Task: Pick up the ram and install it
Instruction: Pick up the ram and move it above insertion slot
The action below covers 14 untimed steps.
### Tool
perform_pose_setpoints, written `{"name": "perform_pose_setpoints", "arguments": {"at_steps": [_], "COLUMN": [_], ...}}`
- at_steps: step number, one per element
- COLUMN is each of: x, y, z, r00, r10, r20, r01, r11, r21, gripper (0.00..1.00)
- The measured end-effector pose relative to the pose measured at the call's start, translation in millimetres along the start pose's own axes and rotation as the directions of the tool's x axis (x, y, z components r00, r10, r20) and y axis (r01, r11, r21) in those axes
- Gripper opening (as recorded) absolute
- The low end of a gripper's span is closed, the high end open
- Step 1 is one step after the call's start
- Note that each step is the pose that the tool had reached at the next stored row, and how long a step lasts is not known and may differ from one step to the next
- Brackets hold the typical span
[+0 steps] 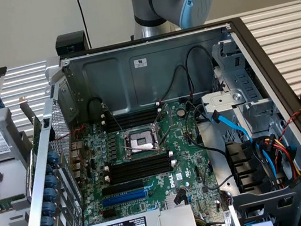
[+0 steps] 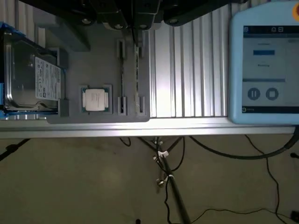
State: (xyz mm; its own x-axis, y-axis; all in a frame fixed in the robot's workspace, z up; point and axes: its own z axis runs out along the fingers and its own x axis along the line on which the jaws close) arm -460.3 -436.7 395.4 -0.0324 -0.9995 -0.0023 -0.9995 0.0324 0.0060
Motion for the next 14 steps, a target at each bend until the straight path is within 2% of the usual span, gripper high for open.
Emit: {"name": "perform_pose_setpoints", "arguments": {"at_steps": [1, 2, 5, 14], "x": [0.0, -0.1, -0.2, -0.2], "y": [0.1, -1.7, -4.5, -7.0], "z": [-16.7, -28.2, -33.9, -34.5], "r00": [1.0000, 1.0000, 1.0000, 1.0000], "r10": [0.000, 0.004, 0.008, 0.009], "r20": [-0.0004, -0.0033, -0.0034, -0.0035], "r01": [0.000, -0.004, -0.008, -0.009], "r11": [1.0000, 1.0000, 1.0000, 1.0000], "r21": [-0.0001, 0.0001, 0.0001, 0.0000], "gripper": [0.12, 0.12, 0.12, 0.12]}}
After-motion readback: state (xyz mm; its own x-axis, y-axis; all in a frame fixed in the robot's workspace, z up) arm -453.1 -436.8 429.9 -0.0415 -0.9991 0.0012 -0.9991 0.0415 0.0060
